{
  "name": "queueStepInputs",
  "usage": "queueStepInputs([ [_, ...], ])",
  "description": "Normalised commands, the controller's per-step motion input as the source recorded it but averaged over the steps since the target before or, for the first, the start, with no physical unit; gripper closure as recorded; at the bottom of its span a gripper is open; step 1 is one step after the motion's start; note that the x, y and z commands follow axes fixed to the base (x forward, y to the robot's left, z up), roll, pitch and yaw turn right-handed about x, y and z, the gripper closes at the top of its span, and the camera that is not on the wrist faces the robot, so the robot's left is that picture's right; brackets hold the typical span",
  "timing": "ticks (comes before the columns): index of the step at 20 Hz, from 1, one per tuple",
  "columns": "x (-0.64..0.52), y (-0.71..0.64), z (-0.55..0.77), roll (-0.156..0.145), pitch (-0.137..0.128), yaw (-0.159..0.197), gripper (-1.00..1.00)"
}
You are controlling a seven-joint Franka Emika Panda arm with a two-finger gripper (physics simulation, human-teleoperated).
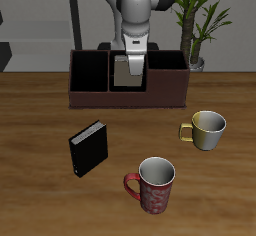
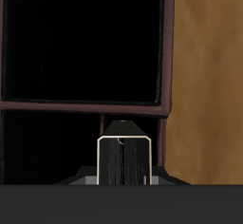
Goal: Place the yellow book into the back desk caddy's front compartment
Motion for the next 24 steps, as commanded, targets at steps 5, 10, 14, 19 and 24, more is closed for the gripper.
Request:
queueStepInputs([
  [5,0.0,0.0,-0.1,0.002,0.018,-0.002,1.0],
  [10,0.0,0.03,-0.08,0.005,0.02,0.002,1.0],
  [14,0.02,0.02,-0.07,0.002,0.015,0.008,1.0],
  [19,-0.01,0.0,-0.05,0.001,0.013,-0.003,1.0],
  [24,0.0,-0.01,-0.1,-0.001,0.028,0.005,1.0],
])
